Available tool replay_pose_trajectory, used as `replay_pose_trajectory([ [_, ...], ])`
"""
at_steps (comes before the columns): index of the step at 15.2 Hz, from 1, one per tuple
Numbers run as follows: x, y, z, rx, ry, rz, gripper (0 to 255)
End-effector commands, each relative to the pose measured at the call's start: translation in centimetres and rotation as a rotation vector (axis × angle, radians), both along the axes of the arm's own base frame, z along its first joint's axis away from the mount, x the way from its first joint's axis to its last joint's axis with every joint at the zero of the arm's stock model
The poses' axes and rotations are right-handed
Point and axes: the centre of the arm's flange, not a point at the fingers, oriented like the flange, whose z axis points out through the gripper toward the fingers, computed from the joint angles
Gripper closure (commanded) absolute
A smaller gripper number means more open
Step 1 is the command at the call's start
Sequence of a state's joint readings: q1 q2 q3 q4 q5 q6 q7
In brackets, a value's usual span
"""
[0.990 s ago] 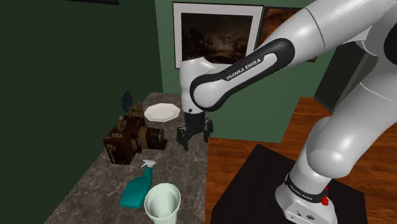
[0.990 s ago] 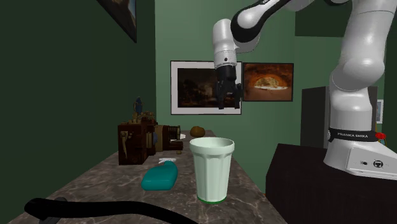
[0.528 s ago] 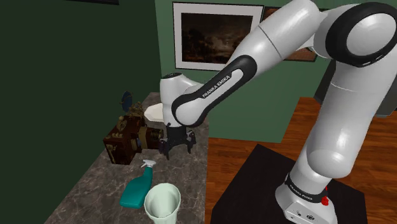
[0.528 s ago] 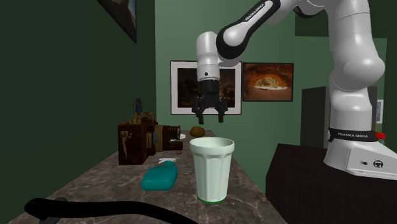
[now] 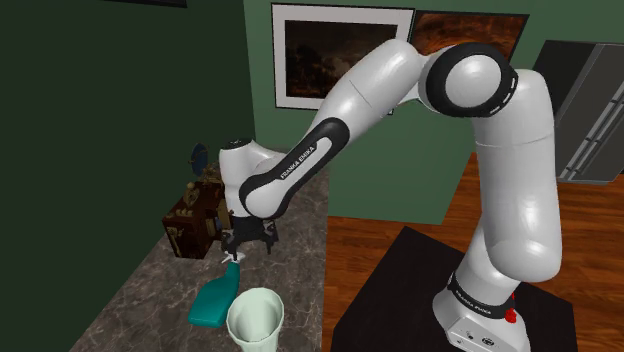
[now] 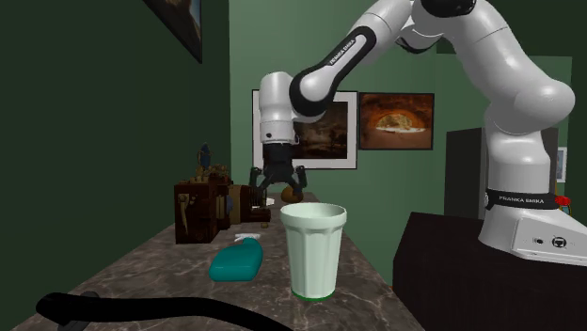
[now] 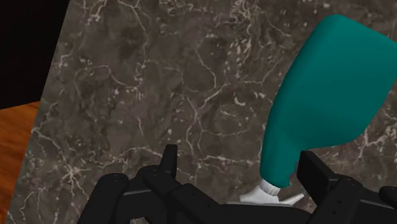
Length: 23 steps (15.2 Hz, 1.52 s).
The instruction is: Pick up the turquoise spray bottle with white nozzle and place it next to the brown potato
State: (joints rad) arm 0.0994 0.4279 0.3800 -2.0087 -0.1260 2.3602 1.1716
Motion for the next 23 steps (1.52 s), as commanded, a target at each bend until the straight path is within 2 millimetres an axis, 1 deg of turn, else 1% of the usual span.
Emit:
replay_pose_trajectory([
  [1,1.7,1.0,-1.6,-0.005,-0.006,-0.036,0],
  [7,7.1,3.3,-6.1,-0.018,-0.022,-0.134,0],
  [15,6.9,3.4,-10.1,-0.018,-0.022,-0.134,0],
  [22,6.9,3.4,-10.1,-0.018,-0.022,-0.134,0],
  [23,6.9,3.4,-10.1,-0.018,-0.022,-0.134,255],
])
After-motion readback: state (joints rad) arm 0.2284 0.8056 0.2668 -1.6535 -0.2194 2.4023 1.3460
